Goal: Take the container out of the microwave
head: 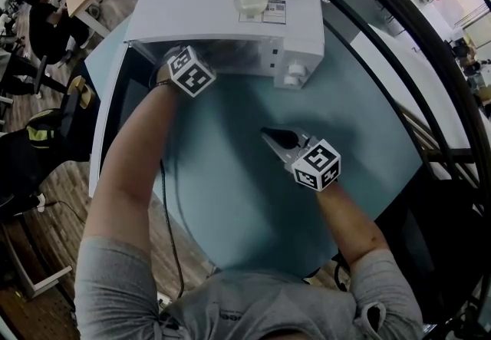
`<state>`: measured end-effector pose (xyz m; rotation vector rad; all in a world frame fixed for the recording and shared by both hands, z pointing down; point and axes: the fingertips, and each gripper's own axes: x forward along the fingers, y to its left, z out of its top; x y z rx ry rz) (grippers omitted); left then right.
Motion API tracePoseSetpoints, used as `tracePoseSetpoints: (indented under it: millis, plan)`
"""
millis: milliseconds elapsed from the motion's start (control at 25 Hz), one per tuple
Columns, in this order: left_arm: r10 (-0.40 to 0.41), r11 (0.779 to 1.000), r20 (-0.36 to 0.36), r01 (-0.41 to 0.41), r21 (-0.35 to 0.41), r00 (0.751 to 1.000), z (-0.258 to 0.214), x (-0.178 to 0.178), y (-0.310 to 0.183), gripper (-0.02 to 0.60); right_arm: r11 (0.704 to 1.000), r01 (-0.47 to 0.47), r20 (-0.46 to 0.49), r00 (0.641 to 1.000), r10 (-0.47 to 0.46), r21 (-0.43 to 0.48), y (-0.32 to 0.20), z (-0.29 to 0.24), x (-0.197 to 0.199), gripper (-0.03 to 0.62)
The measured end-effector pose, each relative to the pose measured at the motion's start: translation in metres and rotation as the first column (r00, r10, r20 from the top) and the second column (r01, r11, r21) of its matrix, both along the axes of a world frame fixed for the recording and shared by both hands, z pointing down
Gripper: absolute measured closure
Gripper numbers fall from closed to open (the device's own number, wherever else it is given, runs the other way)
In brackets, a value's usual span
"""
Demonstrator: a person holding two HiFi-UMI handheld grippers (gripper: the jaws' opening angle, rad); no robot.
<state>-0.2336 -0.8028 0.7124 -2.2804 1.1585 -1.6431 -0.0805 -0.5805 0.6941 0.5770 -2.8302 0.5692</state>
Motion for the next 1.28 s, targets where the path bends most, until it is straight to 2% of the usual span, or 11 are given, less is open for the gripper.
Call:
tracePoseSetpoints:
  millis: [200, 400, 920, 1280]
  plan:
    - [0.005, 1.000, 0.046, -0.004, -0.026, 0.999, 0.005, -0.003, -0.001, 0.516, 1.000, -0.010, 0.002, 1.000, 0.010, -0.004, 0.000, 0.002, 0.001, 0.589]
    - [0.006, 0.999, 0.046, -0.004, -0.032, 0.999, 0.004, -0.002, 0.001, 0.549, 1.000, -0.018, -0.002, 1.000, 0.018, 0.005, -0.002, 0.001, 0.003, 0.589]
    - [0.019, 1.000, 0.015, -0.019, -0.020, 1.000, -0.016, 0.003, 0.022, 0.551, 1.000, -0.007, -0.024, 1.000, 0.008, 0.029, 0.007, -0.019, 0.000, 0.589]
    - [0.037, 0.998, 0.015, -0.037, -0.041, 0.999, -0.033, 0.003, 0.059, 0.551, 0.999, 0.005, -0.042, 0.999, -0.003, 0.047, 0.031, -0.041, -0.003, 0.589]
